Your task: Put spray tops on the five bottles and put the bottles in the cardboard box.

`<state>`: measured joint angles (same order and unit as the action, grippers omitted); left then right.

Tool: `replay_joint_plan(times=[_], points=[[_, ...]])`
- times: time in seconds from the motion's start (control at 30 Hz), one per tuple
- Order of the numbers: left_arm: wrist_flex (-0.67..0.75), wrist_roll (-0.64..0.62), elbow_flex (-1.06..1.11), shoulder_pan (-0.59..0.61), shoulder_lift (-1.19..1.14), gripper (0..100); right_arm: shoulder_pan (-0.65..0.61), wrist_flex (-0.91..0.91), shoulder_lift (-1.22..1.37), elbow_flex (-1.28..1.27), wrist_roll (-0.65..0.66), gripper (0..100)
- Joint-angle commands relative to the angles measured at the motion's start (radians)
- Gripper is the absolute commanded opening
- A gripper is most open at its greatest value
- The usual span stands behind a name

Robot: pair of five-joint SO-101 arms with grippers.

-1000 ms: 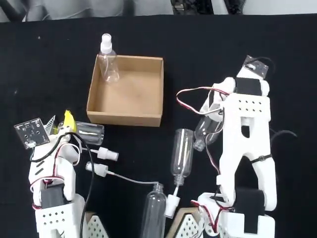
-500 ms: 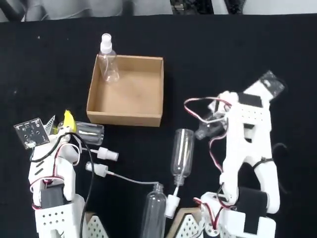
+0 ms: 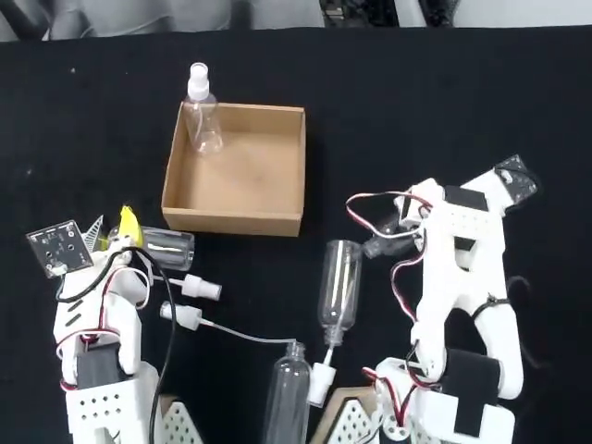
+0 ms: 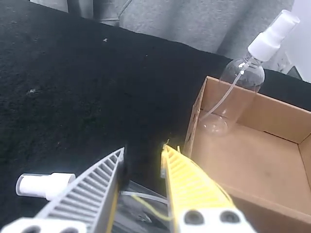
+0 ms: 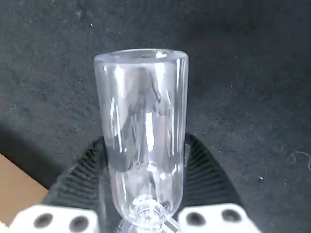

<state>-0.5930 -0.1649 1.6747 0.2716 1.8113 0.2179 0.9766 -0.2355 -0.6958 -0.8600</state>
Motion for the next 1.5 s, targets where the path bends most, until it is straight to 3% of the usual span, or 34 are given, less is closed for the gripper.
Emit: replay_joint_plan(times=[0.0,0.2,0.63,0.8,1.07,1.37,1.47], points=[[0.021,0.011,0.025,0.010,0.006,12,0.049,-0.032,-0.047,-0.015,-0.014,1.8],[0.021,0.011,0.025,0.010,0.006,12,0.023,-0.161,-0.047,-0.139,-0.014,17.8],[0.021,0.011,0.025,0.010,0.006,12,0.012,-0.192,-0.056,-0.119,-0.012,19.2],[0.021,0.011,0.025,0.010,0.006,12,-0.020,-0.092,-0.056,-0.042,-0.011,19.6],[0.021,0.011,0.025,0.010,0.006,12,-0.043,0.061,-0.056,0.099,-0.015,37.2],[0.021,0.011,0.025,0.010,0.006,12,-0.043,0.215,-0.056,0.220,0.000,37.4],[0.021,0.011,0.025,0.010,0.006,12,-0.043,0.308,-0.056,0.300,0.064,37.4]])
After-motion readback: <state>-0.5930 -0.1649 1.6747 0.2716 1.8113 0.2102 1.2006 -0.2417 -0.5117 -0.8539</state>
